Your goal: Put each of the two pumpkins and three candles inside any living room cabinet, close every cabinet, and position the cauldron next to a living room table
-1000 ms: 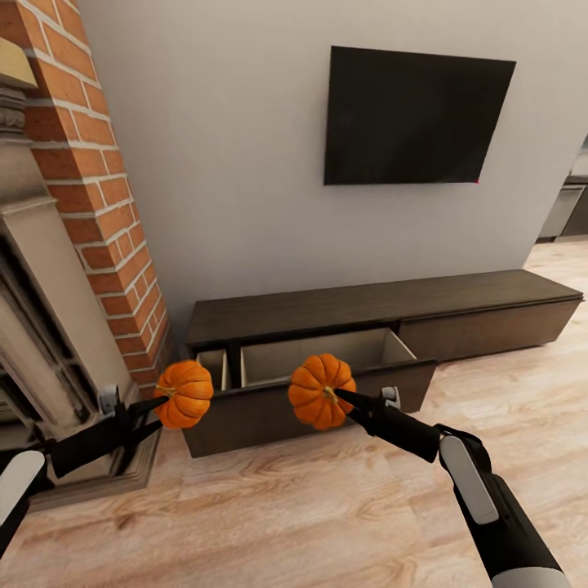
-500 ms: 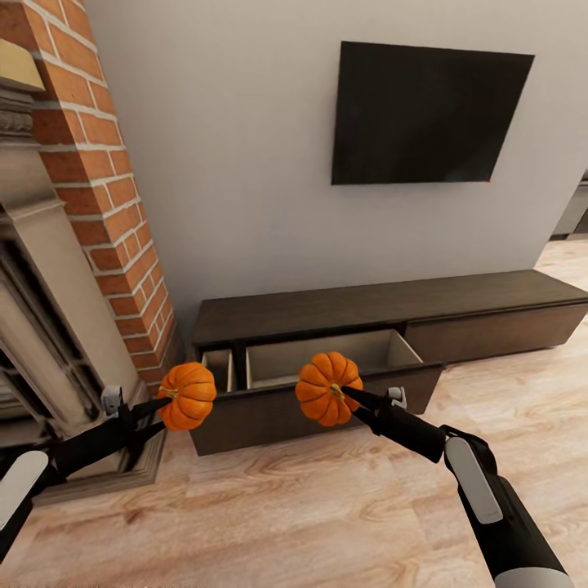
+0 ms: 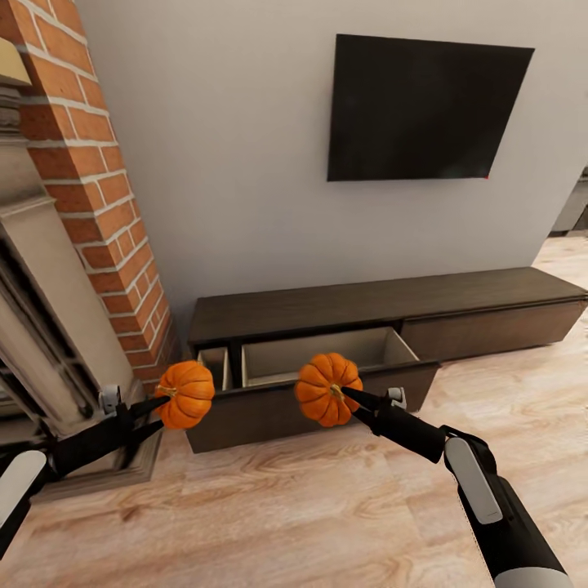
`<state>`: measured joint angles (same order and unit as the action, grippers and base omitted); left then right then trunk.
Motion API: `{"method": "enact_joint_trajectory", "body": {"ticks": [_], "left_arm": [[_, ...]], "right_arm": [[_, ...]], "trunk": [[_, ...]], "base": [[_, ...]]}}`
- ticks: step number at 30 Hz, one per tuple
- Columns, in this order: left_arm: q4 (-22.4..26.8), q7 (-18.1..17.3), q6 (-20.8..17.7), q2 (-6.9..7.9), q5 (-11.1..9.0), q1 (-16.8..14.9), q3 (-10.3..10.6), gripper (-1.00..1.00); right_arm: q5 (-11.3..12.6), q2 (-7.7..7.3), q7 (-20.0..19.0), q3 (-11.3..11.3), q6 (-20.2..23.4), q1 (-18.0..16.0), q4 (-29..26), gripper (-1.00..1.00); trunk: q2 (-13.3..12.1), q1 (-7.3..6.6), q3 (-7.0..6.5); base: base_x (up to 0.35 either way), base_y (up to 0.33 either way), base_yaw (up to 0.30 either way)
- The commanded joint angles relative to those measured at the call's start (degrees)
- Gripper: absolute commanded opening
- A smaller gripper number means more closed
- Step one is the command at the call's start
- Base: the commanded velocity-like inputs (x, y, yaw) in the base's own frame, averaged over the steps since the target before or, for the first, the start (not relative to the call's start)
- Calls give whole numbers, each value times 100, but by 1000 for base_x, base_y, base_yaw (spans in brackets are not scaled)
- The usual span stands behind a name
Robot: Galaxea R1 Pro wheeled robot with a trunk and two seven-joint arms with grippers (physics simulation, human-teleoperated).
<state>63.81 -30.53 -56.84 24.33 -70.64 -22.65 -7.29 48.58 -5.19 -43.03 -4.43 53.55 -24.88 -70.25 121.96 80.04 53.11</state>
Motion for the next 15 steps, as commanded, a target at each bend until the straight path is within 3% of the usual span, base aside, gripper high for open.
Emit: {"method": "enact_joint_trajectory", "body": {"ticks": [1,15], "left_arm": [[8,-15,-30,0,15,-3,-9,-100],[26,-9,-29,-18,53,-3,-2,-100]], "right_arm": [[12,1,-22,-6,32,-4,3,-100],[13,1,-22,-6,32,-7,3,-100]], "trunk": [[2,-1,5],[2,-1,5]], "base": [[0,-259,-119],[0,-280,-264]]}}
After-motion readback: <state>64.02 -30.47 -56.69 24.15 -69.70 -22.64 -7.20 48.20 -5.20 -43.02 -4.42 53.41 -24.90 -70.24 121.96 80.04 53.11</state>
